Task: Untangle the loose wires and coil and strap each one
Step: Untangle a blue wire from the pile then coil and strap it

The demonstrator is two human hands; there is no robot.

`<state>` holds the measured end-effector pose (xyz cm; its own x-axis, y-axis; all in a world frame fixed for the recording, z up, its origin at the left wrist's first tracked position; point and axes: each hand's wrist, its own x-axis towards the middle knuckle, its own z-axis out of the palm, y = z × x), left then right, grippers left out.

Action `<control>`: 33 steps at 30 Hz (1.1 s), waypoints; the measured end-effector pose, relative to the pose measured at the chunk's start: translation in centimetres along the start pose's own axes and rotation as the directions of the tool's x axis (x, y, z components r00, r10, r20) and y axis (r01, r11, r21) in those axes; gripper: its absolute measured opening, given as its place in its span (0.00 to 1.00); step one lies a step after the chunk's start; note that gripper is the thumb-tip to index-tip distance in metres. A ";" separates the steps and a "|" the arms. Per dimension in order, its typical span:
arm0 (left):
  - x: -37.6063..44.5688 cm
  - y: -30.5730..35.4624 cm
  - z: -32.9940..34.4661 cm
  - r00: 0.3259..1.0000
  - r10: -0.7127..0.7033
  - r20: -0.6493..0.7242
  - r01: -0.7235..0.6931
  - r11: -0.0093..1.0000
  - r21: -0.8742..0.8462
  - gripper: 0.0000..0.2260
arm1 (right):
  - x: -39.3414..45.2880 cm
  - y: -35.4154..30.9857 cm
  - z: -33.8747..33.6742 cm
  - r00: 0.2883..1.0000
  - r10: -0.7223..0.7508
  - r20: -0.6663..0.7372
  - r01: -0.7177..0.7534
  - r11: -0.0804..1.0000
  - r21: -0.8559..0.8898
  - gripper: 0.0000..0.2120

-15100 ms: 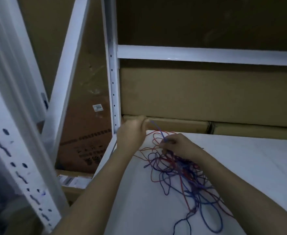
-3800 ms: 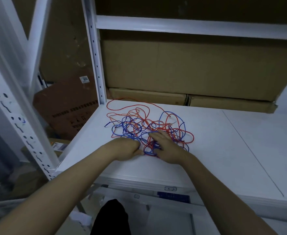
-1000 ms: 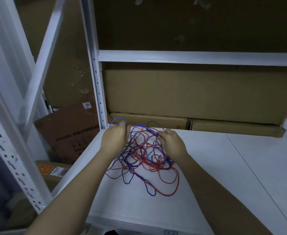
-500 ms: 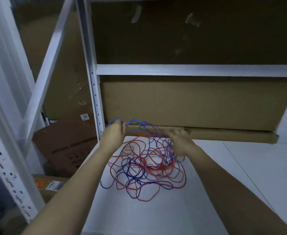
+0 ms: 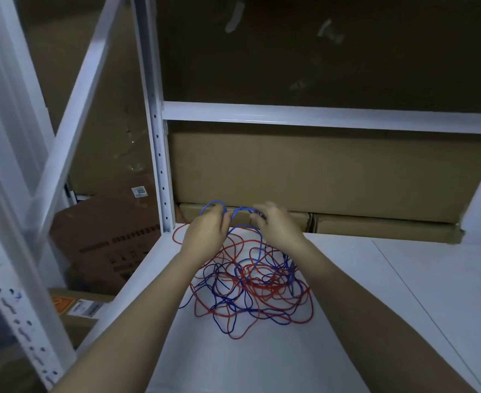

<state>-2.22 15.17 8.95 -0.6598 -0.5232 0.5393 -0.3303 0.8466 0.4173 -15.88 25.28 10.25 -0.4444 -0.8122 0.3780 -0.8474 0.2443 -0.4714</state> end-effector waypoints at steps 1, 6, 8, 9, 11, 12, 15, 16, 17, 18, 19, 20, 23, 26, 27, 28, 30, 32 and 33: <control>0.0 -0.1 -0.2 1.000 0.007 -0.001 -0.007 1.000 0.007 0.13 | 0.0 0.0 0.3 0.998 -0.032 -0.058 0.032 0.999 -0.001 0.12; -0.1 -0.8 -1.4 0.999 0.046 -0.013 -0.043 0.984 0.174 0.12 | 0.0 0.4 0.5 0.986 -0.074 -0.150 0.086 0.993 0.076 0.10; -0.1 -0.9 -1.5 0.997 0.072 -0.010 -0.068 0.974 0.216 0.13 | 0.3 0.2 0.1 0.999 -0.002 -0.041 0.011 0.980 0.200 0.13; -0.1 -0.9 -1.5 0.995 0.102 0.000 -0.099 0.967 0.235 0.13 | 0.5 0.0 -0.3 0.998 0.040 0.050 -0.052 0.958 0.281 0.15; -0.3 -1.0 -1.6 0.986 0.168 0.015 -0.166 0.949 0.268 0.14 | 1.0 -0.3 -1.4 0.964 0.066 0.257 -0.160 0.917 0.366 0.17; -0.3 -1.1 -1.6 0.982 0.188 0.016 -0.184 0.940 0.287 0.14 | 1.2 -0.3 -1.9 0.936 0.056 0.347 -0.181 0.923 0.339 0.16; -0.2 -1.2 -1.6 0.980 0.194 0.031 -0.192 0.915 0.354 0.15 | 1.4 0.4 -2.6 0.881 0.026 0.472 -0.202 0.924 0.326 0.13; -0.2 -1.3 -1.6 0.981 0.188 0.036 -0.188 0.910 0.369 0.16 | 1.4 0.6 -2.6 0.877 0.016 0.480 -0.217 0.905 0.365 0.12; -0.2 -1.3 -1.6 0.983 0.181 0.036 -0.181 0.907 0.381 0.16 | 1.4 0.9 -2.5 0.874 0.009 0.485 -0.230 0.888 0.398 0.12; -0.1 -1.4 -1.6 0.984 0.172 0.035 -0.172 0.904 0.392 0.16 | 1.5 0.9 -2.6 0.872 -0.002 0.490 -0.230 0.881 0.413 0.12; -0.1 -1.4 -1.7 0.986 0.163 0.035 -0.163 0.902 0.400 0.16 | 1.5 1.0 -2.7 0.876 -0.012 0.482 -0.214 0.886 0.411 0.11; 0.0 -1.4 -1.7 0.987 0.155 0.033 -0.155 0.902 0.404 0.15 | 1.6 0.9 -2.9 0.892 -0.019 0.452 -0.183 0.899 0.398 0.10; 0.6 -1.1 -2.0 0.993 0.111 0.031 -0.115 0.921 0.373 0.14 | 2.1 0.2 -3.9 0.970 -0.022 0.243 -0.049 0.958 0.283 0.13; 1.6 -0.4 -2.4 0.999 0.022 0.023 -0.028 0.958 0.285 0.14 | 2.7 -0.7 -5.7 0.991 -0.123 0.045 0.122 0.992 0.032 0.19; 1.9 -0.2 -2.6 1.000 -0.006 0.011 0.003 0.970 0.242 0.15 | 2.8 -0.8 -6.3 0.981 -0.194 -0.015 0.191 0.975 -0.114 0.20; 2.2 0.1 -2.8 1.000 -0.020 -0.003 0.020 0.977 0.213 0.15 | 2.8 -0.8 -6.9 0.960 -0.274 -0.065 0.248 0.932 -0.264 0.19; 2.8 0.5 -3.0 0.999 -0.031 -0.038 0.038 0.980 0.197 0.14 | 2.3 -0.7 -7.5 0.882 -0.456 -0.117 0.351 0.803 -0.482 0.11; 3.3 0.7 -3.1 0.995 -0.065 -0.071 0.079 0.976 0.205 0.14 | 1.2 -0.3 -7.3 0.820 -0.566 -0.085 0.429 0.706 -0.564 0.06; 3.5 0.7 -3.1 0.993 -0.084 -0.081 0.099 0.972 0.211 0.15 | 0.6 0.2 -6.9 0.810 -0.584 -0.047 0.459 0.682 -0.569 0.06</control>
<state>-2.66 13.64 13.44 -0.5732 -0.5986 0.5595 -0.5294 0.7917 0.3048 -18.28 28.48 15.88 0.1215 -0.7759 0.6190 -0.9475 0.0952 0.3053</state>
